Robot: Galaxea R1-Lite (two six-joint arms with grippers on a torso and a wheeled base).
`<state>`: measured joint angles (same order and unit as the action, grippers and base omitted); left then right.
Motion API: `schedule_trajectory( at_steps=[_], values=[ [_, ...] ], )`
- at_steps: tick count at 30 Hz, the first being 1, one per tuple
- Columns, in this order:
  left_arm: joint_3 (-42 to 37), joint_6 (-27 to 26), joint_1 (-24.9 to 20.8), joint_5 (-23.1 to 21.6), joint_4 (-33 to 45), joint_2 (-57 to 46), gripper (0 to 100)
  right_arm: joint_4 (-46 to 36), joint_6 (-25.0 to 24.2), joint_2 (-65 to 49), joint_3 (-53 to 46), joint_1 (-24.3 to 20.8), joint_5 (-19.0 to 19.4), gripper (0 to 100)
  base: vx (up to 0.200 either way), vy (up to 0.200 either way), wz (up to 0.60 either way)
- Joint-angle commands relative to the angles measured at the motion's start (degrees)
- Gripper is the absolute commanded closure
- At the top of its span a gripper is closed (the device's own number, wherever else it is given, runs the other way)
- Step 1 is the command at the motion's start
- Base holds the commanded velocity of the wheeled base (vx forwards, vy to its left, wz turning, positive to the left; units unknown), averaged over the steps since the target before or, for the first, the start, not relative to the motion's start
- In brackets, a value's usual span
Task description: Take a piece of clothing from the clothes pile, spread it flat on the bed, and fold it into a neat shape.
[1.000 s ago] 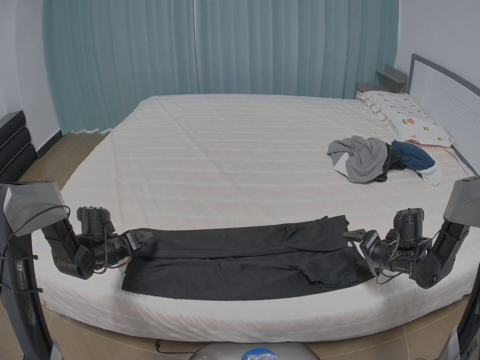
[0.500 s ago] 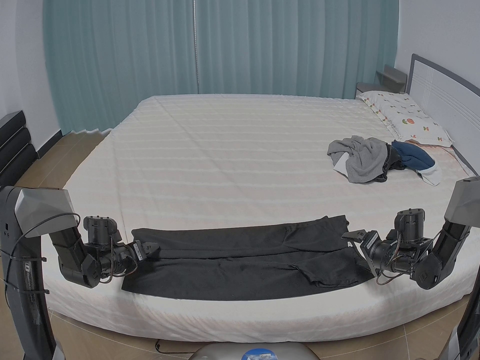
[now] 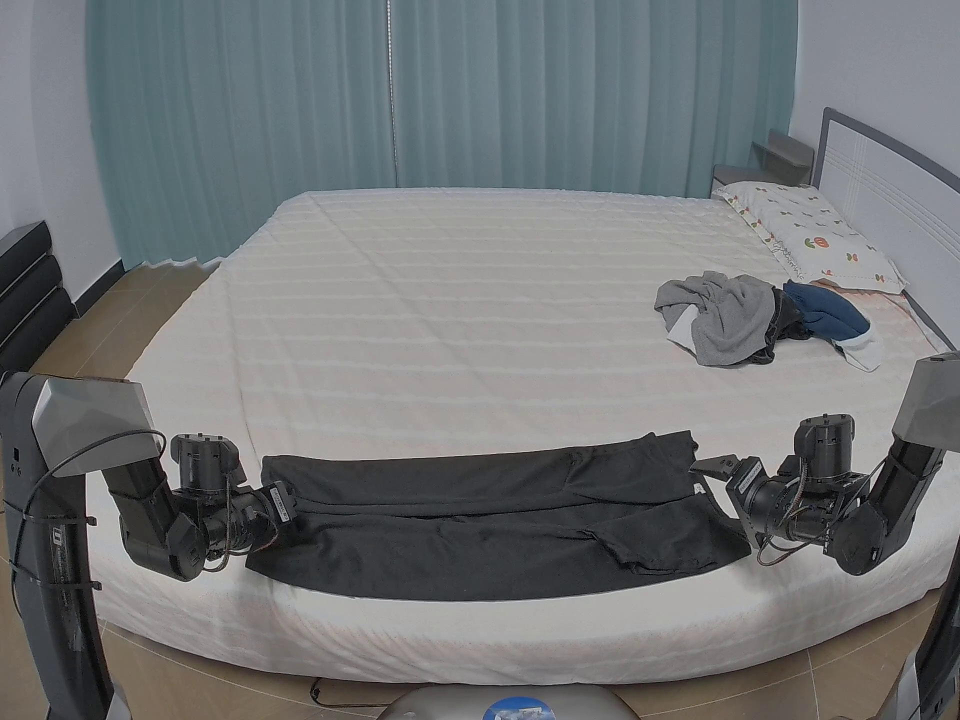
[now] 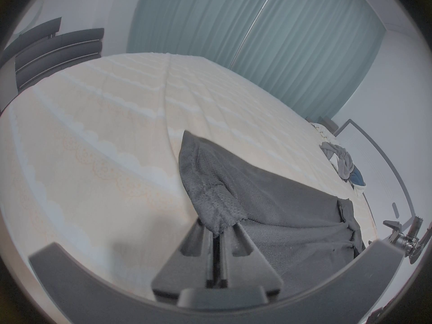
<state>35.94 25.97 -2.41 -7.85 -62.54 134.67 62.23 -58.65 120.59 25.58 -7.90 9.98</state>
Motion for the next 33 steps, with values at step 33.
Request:
schedule_trajectory(
  at_steps=[33],
  values=[
    [3.61,6.73,-0.93,0.2,-1.8,0.42,100,-0.01,0.2,2.63,3.87,7.28,1.79,0,-0.018,0.0,0.0]
  ],
)
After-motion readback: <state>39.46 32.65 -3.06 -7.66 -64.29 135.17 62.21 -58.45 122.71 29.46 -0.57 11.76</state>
